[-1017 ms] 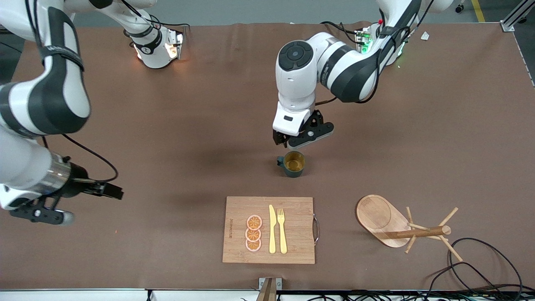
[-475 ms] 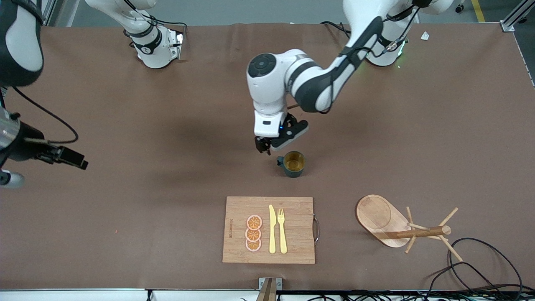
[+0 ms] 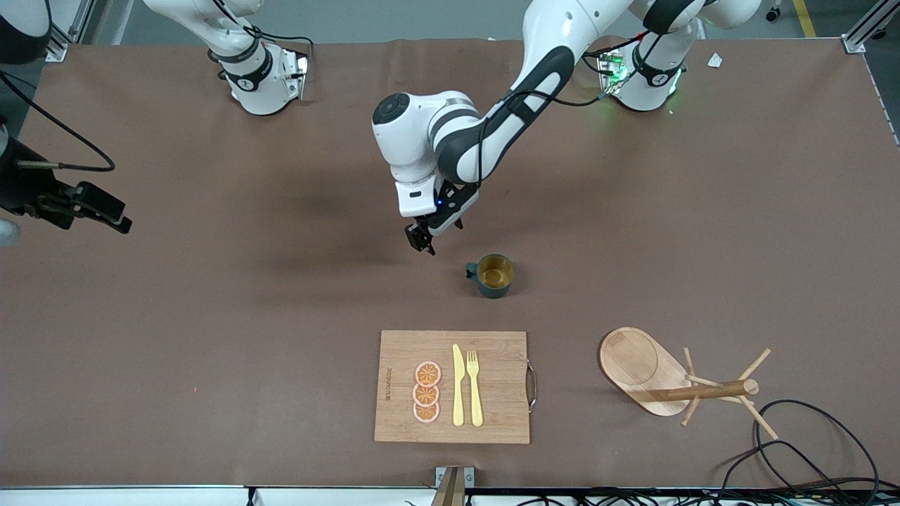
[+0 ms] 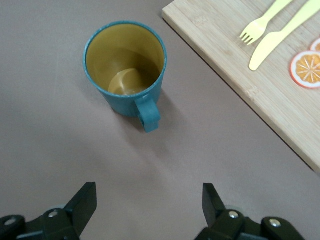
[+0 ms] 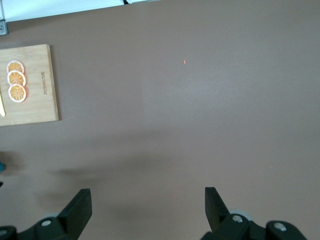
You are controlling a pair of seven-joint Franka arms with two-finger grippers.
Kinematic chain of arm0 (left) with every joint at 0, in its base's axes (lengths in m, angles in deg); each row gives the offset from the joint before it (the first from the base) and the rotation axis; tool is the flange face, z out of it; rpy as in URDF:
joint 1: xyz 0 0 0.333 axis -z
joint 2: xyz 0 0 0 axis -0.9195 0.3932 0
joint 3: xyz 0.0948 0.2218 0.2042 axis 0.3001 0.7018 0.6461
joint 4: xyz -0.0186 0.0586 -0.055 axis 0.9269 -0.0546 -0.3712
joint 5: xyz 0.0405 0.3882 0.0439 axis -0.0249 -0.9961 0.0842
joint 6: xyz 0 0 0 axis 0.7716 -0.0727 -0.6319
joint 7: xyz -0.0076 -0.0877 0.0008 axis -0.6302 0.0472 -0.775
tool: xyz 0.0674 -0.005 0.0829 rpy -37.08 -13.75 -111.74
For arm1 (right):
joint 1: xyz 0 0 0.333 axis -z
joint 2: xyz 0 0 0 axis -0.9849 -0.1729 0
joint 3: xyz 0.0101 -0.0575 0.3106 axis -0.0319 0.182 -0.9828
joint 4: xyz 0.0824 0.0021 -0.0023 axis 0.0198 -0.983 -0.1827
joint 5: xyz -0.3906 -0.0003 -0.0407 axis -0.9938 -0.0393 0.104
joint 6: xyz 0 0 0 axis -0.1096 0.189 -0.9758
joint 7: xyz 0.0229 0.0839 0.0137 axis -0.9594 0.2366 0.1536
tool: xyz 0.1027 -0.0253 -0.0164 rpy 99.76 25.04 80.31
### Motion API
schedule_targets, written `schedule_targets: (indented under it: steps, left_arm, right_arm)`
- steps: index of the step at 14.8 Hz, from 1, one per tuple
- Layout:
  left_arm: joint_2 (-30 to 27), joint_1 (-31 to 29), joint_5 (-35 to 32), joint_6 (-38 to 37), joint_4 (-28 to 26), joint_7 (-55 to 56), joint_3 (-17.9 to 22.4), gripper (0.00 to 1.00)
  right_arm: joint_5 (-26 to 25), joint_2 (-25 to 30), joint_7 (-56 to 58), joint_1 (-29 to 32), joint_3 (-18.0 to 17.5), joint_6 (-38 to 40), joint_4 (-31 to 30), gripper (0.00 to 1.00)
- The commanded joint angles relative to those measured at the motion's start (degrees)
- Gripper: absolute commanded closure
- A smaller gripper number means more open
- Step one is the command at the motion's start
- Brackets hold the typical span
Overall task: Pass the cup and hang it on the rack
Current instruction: 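Lower the left gripper onto the mug handle and close it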
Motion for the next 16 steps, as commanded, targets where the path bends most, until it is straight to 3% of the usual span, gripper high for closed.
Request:
schedule_targets:
  steps: [1, 6, 9, 16]
  left_arm:
    - [4.9, 3.9, -0.9, -0.4, 4.6, 4.3, 5.2, 0.08]
    - [6.4, 4.8, -0.8, 4.3, 4.7, 7.5, 9.3, 0.13]
    - [6.5, 4.5, -0.8, 4.1, 4.0, 7.3, 9.4, 0.17]
    - [7.2, 4.3, -0.8, 0.6, 3.9, 6.9, 9.5, 0.26]
  right_arm:
    - [-0.8, 4.1, 3.4, 2.3, -1.1, -1.6, -4.8, 0.00]
    - [-2.2, 4.1, 3.6, 2.0, -1.4, 1.2, -3.6, 0.00]
    - [-2.4, 3.9, 3.6, 2.5, -1.2, 1.2, -0.4, 0.00]
    - [-2.2, 3.0, 2.8, 2.8, -1.2, 0.7, -0.8, 0.00]
